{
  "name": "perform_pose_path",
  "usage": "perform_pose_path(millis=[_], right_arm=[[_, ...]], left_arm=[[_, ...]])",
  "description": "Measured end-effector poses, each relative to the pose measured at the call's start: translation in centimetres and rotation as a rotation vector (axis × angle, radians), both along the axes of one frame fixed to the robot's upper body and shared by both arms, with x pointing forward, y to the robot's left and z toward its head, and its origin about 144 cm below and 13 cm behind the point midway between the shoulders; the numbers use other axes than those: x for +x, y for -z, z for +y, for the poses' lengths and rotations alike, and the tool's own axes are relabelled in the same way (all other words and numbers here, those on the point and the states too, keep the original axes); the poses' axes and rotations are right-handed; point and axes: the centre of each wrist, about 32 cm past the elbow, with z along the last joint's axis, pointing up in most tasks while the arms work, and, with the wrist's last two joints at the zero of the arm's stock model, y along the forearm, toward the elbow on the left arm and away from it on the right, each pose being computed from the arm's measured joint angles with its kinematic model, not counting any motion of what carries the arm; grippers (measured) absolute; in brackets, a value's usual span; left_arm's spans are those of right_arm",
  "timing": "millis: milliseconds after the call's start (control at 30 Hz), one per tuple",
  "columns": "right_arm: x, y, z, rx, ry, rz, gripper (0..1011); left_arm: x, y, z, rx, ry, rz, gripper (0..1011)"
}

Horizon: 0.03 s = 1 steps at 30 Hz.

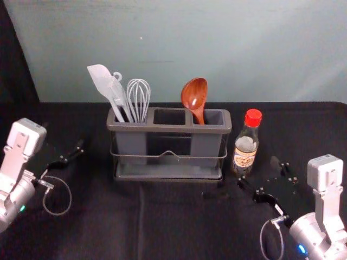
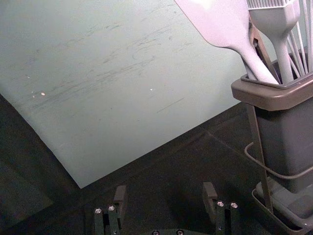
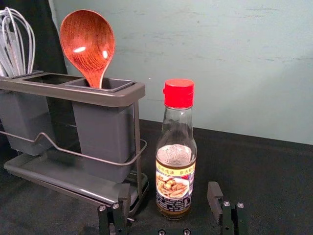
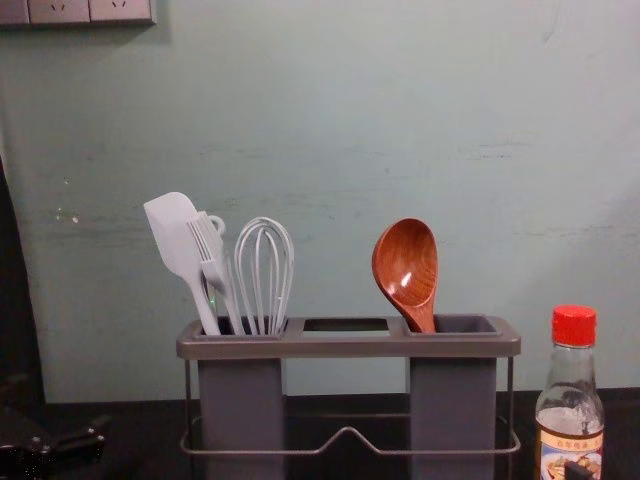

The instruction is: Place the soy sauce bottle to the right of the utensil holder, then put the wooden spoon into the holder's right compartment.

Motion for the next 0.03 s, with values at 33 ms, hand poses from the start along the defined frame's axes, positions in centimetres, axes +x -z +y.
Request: perform_pose_path(millis=[33], right_arm=[[0.00,0.00,0.00,0.000,0.000,0.000,1003]], left_arm=[[0.00,0.00,0.00,0.000,0.000,0.000,1011]])
